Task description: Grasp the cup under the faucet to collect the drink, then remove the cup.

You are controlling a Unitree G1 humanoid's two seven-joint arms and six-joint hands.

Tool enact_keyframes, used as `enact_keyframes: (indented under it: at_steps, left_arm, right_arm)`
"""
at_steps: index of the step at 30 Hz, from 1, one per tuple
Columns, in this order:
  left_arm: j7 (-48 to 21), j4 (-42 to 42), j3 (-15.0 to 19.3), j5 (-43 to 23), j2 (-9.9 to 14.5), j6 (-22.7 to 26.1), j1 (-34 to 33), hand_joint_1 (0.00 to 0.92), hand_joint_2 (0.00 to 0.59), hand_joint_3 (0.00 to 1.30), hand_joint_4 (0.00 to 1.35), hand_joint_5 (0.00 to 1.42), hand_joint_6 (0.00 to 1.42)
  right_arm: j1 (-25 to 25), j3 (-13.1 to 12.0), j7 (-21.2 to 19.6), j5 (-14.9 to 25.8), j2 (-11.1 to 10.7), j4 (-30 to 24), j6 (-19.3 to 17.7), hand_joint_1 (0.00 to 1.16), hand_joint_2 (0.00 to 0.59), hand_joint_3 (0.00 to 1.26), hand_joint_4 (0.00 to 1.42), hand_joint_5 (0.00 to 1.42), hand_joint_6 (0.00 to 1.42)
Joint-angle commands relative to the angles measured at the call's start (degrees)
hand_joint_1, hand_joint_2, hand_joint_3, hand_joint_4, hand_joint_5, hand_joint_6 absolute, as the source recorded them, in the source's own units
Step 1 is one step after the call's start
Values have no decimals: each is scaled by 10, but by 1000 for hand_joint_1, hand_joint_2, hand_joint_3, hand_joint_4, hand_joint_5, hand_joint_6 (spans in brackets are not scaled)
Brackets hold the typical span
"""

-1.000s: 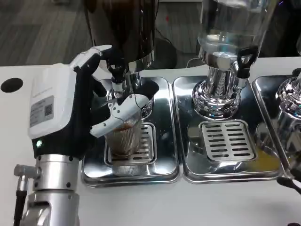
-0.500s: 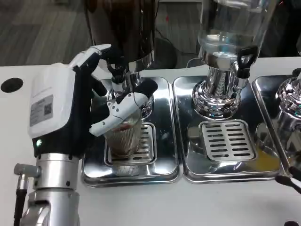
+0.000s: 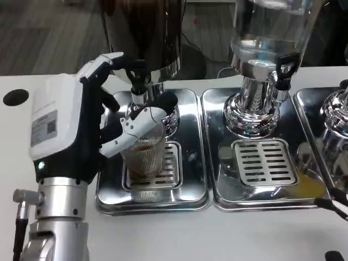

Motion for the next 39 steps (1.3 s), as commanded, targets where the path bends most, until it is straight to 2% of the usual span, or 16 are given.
enact_keyframes:
  at_steps: [1, 19, 39]
  left_arm:
    - [-1, 4, 1, 1, 3, -3, 3, 38, 46, 387, 346, 757, 832]
    - [-4, 0, -5, 2, 2, -3, 7, 38, 46, 387, 346, 757, 832]
    - [0, -3, 6, -16, -2, -6, -1, 28, 50, 374, 332, 757, 842]
  right_arm:
    - [-3, -3, 6, 2, -5, -8, 7, 557, 458, 171, 34, 54, 7]
    - [-33, -21, 15, 11, -31, -17, 22, 559, 457, 180, 44, 71, 22]
    - [-27, -24, 19, 13, -30, -23, 17, 560, 452, 180, 53, 72, 25]
